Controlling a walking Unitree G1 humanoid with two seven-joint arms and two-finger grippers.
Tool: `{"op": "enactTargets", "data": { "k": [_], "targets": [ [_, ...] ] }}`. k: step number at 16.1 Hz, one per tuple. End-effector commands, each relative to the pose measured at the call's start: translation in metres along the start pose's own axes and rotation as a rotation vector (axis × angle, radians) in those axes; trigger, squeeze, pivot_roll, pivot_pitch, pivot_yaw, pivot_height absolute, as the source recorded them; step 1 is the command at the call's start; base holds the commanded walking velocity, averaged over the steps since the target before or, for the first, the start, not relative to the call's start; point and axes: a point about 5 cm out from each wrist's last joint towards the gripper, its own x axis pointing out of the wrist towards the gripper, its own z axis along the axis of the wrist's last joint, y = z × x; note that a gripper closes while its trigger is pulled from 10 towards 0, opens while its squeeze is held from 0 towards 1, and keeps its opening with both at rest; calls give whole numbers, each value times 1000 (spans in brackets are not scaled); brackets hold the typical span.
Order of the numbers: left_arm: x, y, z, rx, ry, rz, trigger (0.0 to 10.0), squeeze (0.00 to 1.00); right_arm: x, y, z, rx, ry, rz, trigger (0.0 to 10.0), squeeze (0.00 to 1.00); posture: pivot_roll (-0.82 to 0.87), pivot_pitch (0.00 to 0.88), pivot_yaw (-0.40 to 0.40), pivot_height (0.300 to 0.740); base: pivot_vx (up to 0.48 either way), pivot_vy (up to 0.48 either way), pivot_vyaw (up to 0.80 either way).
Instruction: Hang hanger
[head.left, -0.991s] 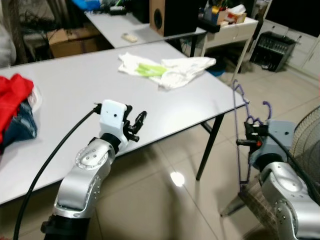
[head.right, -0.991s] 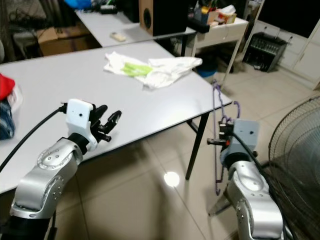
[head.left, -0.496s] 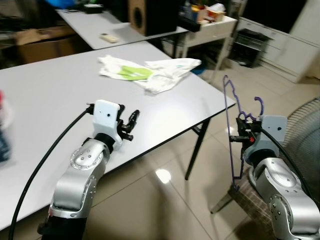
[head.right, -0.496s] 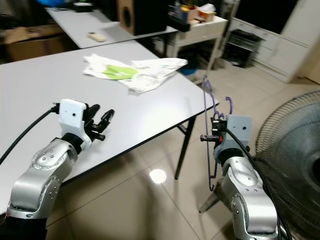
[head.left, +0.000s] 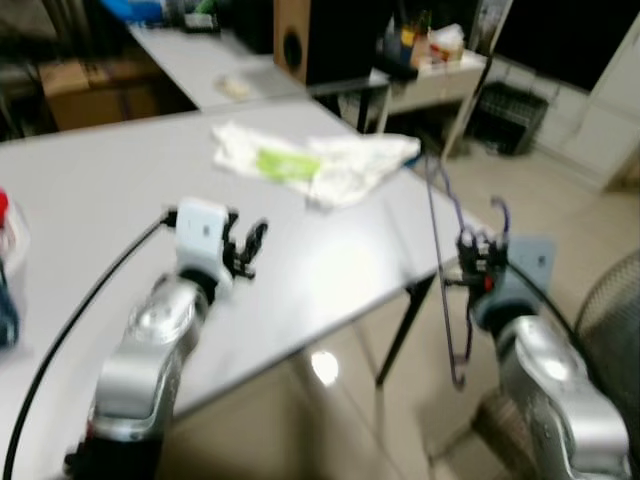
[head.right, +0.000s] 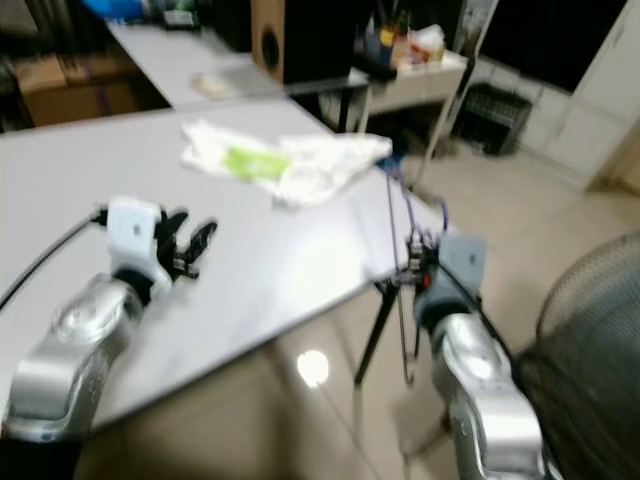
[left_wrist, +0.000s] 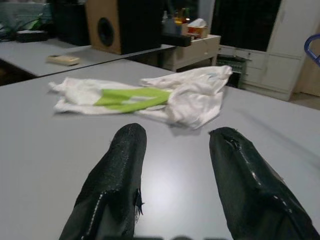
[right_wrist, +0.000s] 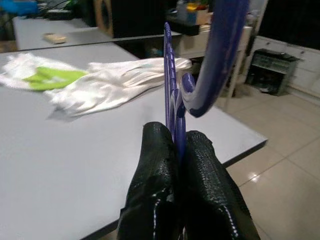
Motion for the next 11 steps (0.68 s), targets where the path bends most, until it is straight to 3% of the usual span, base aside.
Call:
{"op": "enactTargets", "data": {
  "k": [1, 4, 8, 11],
  "targets": [
    [5, -13, 5, -2, -15, -55, 10000, 0, -4, -14, 1, -15, -2, -55, 10000, 0, -164, 0, -30, 740, 356, 0, 0],
    [7, -13, 4, -1, -14, -63, 10000, 0, -4, -15, 1, -13, -2, -63, 10000, 0, -168, 0, -26, 740, 356, 0, 0],
    [8, -14, 4, 1, -15, -71, 10000, 0, -5, -15, 0, -8, 2, -64, 10000, 0, -173, 0, -25, 740, 357, 0, -800],
    [9, -16, 4, 5, -16, -79, 10000, 0, -5, -17, 1, -13, -6, -67, 10000, 0, -174, 0, -24, 740, 356, 0, 0]
  ]
}}
